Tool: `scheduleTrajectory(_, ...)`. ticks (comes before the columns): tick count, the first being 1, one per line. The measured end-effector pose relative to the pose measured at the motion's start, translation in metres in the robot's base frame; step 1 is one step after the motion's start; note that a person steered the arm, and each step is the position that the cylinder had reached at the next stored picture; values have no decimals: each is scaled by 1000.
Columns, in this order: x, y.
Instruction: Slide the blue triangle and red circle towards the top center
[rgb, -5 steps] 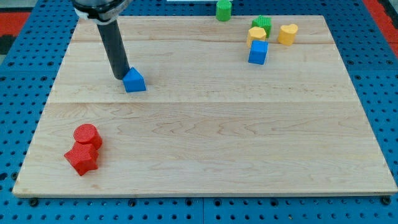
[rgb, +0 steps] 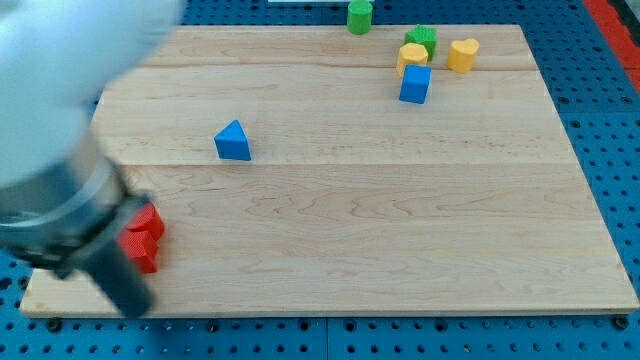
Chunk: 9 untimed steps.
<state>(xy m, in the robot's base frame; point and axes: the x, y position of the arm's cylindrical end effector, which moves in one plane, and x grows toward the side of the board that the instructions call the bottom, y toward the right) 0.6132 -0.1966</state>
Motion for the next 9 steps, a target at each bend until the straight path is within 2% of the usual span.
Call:
scheduleTrajectory(1,-15,-42)
scheduleTrajectory(3,-91,29)
scheduleTrajectory(4,-120,38)
scheduleTrajectory(5,-127,32)
scheduleTrajectory(7,-147,-45)
scheduleTrajectory(8,-167,-8)
scheduleTrajectory(9,-159,49)
